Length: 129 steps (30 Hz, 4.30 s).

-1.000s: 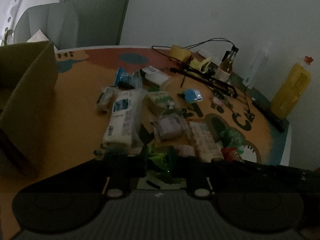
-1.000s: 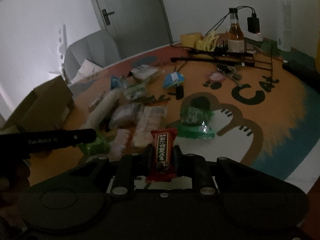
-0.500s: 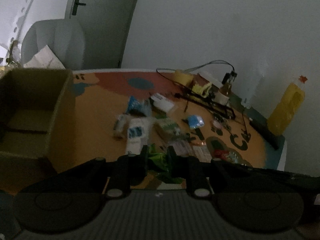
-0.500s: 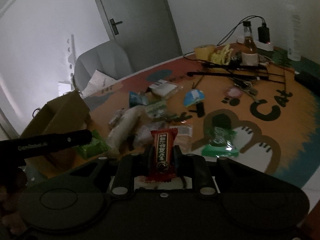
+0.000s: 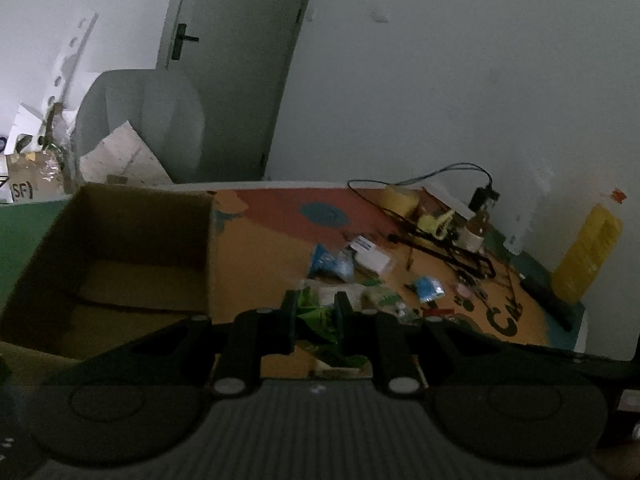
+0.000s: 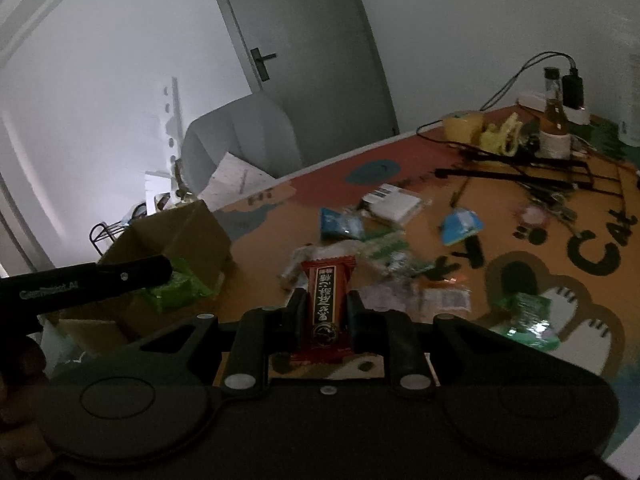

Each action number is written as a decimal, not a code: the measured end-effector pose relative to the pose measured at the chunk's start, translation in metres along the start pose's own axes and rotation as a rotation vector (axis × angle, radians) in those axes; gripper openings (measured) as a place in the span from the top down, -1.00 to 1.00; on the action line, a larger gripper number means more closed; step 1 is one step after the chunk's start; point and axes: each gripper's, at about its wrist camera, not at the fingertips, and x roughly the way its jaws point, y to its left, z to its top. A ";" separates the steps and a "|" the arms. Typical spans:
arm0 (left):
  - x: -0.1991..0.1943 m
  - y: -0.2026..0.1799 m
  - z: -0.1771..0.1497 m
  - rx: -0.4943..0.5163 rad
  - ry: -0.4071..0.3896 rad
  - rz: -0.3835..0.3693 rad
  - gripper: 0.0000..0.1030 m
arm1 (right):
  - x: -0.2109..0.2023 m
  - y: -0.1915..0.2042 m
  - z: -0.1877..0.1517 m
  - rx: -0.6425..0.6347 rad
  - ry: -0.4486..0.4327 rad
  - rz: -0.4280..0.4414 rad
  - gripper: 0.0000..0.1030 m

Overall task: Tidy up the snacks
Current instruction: 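Carry the red chocolate bar with the right gripper over the cardboard box, then open the right gripper to drop the bar into the box and withdraw, then grasp the green candy bag with the right gripper while the left grasps the pink pastry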

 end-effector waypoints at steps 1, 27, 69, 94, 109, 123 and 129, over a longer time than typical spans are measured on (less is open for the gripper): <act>-0.001 0.002 0.002 -0.001 -0.004 0.001 0.66 | 0.002 0.003 0.002 -0.004 -0.002 0.005 0.63; -0.033 0.088 0.025 -0.071 -0.066 0.091 0.66 | 0.039 0.094 0.017 -0.067 0.002 0.126 0.63; -0.041 0.137 0.020 -0.186 -0.071 0.178 -0.84 | 0.047 0.117 0.017 -0.067 -0.004 0.121 -0.50; -0.037 0.067 0.001 -0.067 -0.015 0.091 -0.99 | -0.009 0.051 0.005 -0.073 -0.017 0.004 -1.00; -0.026 0.029 -0.010 -0.048 0.044 0.030 -0.99 | -0.031 0.008 0.002 -0.050 0.002 -0.055 -1.00; -0.012 -0.017 -0.026 -0.003 0.077 -0.034 -0.99 | -0.055 -0.040 -0.008 -0.035 0.006 -0.117 -0.89; -0.003 -0.029 -0.032 0.003 0.083 -0.060 -0.98 | -0.055 -0.061 -0.014 0.004 0.016 -0.150 -0.72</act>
